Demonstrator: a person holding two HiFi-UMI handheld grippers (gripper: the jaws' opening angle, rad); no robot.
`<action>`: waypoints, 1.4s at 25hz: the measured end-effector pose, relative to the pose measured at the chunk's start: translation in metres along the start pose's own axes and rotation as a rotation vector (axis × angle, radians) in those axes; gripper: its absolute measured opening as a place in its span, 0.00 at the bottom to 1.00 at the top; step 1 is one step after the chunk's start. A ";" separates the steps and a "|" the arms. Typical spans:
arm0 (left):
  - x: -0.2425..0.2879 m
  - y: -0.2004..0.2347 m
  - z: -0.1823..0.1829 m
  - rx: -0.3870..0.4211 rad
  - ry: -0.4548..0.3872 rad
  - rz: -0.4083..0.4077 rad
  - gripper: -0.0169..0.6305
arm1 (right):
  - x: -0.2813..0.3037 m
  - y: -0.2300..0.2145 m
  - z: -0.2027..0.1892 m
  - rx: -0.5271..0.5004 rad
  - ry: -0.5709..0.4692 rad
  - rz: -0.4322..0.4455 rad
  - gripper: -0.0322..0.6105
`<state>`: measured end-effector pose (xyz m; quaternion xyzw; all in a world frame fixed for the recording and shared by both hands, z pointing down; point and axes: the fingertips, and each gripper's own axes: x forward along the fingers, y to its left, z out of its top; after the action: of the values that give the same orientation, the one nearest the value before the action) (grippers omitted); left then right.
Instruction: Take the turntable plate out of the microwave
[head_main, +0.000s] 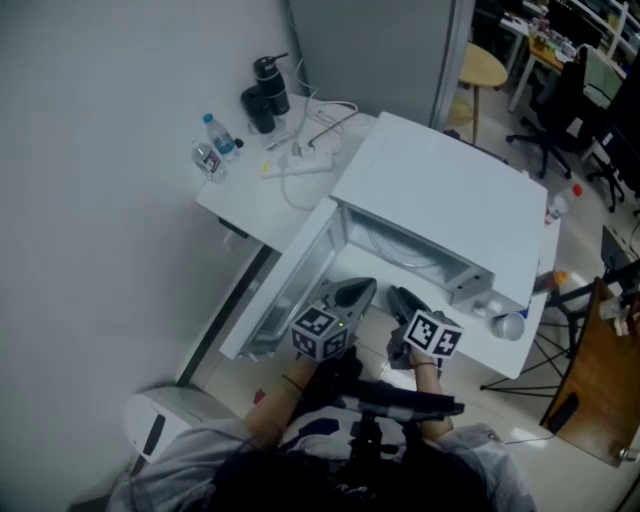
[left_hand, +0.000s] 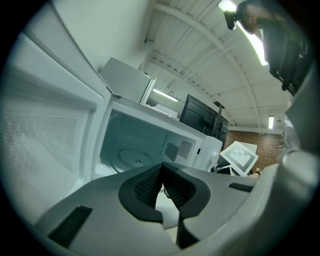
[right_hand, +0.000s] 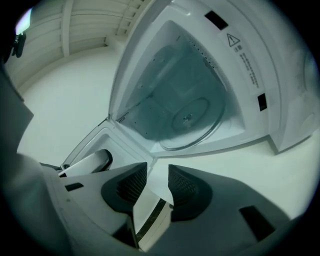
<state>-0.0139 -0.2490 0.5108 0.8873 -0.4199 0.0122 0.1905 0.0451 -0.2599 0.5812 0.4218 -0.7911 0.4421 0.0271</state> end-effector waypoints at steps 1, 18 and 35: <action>0.005 0.003 -0.003 0.000 0.015 -0.014 0.04 | 0.005 -0.005 0.002 0.018 0.000 -0.018 0.26; 0.046 0.024 -0.026 -0.068 0.122 -0.132 0.04 | 0.057 -0.056 0.030 0.498 -0.131 -0.120 0.28; 0.048 0.036 -0.038 -0.185 0.133 -0.086 0.04 | 0.036 -0.061 0.040 0.670 -0.283 -0.106 0.12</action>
<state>-0.0047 -0.2924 0.5670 0.8804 -0.3671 0.0240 0.2992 0.0771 -0.3273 0.6127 0.5047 -0.5753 0.6120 -0.1994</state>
